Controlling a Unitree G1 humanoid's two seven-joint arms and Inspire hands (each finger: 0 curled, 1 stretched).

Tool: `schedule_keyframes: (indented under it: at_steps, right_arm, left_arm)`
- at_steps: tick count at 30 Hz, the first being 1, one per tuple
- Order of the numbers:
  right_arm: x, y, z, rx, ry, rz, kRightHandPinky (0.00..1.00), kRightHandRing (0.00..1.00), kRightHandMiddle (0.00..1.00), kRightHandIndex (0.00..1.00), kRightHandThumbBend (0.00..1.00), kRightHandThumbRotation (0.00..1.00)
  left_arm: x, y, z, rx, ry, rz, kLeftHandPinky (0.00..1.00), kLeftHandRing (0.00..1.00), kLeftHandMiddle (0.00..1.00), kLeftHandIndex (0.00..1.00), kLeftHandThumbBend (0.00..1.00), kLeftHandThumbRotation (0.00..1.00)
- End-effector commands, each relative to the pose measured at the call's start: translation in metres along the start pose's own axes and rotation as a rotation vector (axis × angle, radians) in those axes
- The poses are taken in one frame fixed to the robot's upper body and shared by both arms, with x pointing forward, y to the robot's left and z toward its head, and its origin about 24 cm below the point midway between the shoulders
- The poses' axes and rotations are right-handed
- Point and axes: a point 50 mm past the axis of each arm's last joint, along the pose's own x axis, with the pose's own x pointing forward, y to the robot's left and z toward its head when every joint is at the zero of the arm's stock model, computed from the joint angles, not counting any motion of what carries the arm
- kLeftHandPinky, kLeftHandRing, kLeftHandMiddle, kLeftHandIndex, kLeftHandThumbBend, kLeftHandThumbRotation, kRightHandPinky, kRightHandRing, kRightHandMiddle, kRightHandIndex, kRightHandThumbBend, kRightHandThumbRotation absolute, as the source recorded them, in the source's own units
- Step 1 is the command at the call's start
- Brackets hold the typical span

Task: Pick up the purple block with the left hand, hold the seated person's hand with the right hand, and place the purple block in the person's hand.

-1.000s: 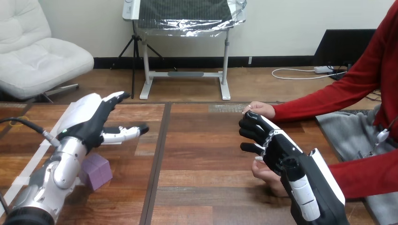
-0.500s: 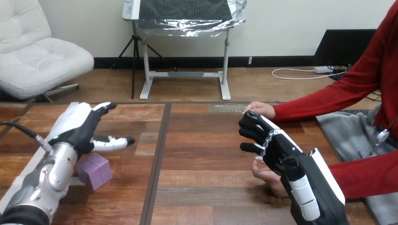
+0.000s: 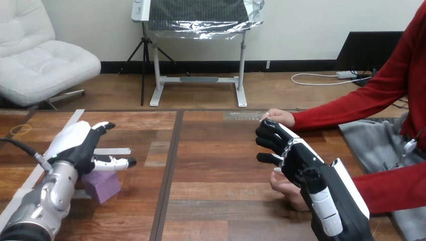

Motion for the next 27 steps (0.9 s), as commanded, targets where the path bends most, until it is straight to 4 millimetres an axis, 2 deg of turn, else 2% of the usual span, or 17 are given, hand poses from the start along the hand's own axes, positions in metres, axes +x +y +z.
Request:
schedule_keyframes:
  at_steps: [1,27]
  right_arm:
    - [0.0167,-0.008,0.017,-0.038,-0.109,0.012,0.82,0.89,0.89,0.89,0.78,1.0]
    - [0.0176,-0.0092,0.0179,-0.043,-0.107,0.016,0.82,0.89,0.89,0.9,0.78,1.0]
  left_arm:
    - [0.0091,0.0286,0.0123,0.018,-0.032,0.088,0.77,0.86,0.9,0.9,0.79,0.38]
    - [0.0066,0.0261,0.0053,0.05,-0.016,0.032,0.77,0.86,0.88,0.9,0.82,0.39]
